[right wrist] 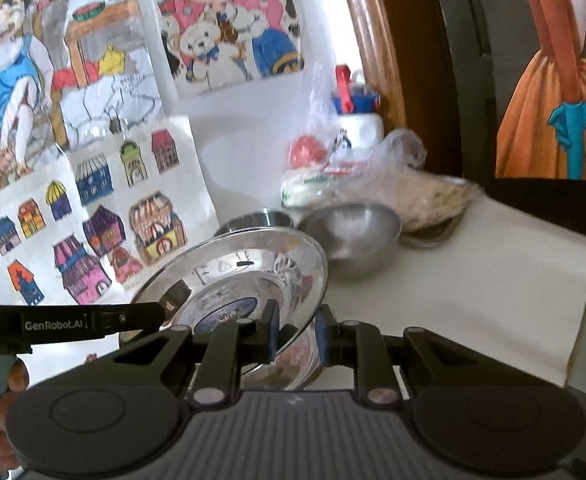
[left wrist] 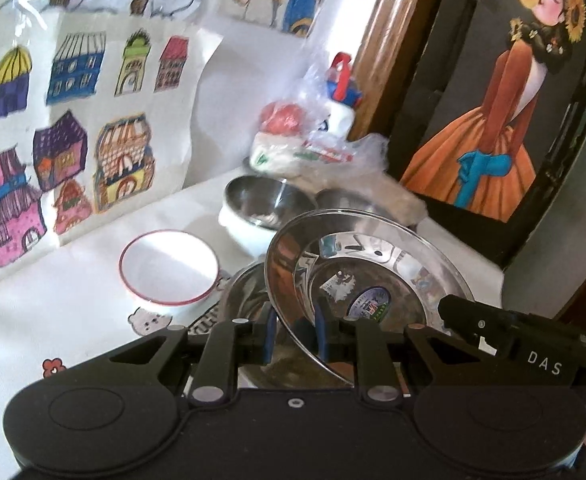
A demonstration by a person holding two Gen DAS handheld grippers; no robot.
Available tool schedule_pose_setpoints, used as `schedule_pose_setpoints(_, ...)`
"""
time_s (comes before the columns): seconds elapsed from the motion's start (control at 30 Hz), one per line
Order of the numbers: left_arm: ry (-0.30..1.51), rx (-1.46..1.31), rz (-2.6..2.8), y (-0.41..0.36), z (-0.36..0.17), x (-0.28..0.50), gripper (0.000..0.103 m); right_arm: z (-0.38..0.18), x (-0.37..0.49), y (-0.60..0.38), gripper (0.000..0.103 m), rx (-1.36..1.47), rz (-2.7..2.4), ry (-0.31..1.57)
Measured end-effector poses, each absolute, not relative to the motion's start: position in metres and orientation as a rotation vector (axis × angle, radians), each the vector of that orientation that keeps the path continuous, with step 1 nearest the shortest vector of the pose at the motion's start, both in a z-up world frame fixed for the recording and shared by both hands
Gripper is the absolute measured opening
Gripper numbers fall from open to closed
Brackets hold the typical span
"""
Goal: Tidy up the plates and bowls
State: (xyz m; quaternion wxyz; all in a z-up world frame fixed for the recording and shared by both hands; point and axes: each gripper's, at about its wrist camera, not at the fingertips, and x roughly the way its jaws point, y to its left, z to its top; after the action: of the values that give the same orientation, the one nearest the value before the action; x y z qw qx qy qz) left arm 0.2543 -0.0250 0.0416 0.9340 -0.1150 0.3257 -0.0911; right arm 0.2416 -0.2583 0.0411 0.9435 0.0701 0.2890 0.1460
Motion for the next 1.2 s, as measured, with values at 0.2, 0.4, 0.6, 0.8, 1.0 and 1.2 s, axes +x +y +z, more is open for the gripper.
schedule_pose_setpoints(0.2,0.708,-0.265,-0.177,-0.018,0.014,0.265,0.022,0.018,0.254,-0.257,0.022,0.135,0.311,0.640)
schedule_pose_setpoints(0.4,0.716,-0.256,-0.158,-0.020,0.000,0.270,0.022,0.004,0.260,-0.256,0.022,0.130,0.320,0.658)
schedule_pose_setpoints(0.6,0.705,-0.223,-0.146,-0.023,0.000,0.271,0.022,0.002,0.265,-0.255,0.023,0.129,0.327,0.659)
schedule_pose_setpoints(0.8,0.715,-0.188,-0.140,-0.028,0.002,0.273,0.023,0.001,0.266,-0.254,0.023,0.112,0.320,0.665)
schedule_pose_setpoints(1.0,0.745,-0.160,-0.140,-0.031,0.005,0.277,0.024,0.002,0.266,-0.254,0.024,0.101,0.317,0.670)
schedule_pose_setpoints(1.2,0.768,-0.099,-0.133,-0.035,0.010,0.279,0.029,0.003,0.268,-0.253,0.024,0.087,0.327,0.669)
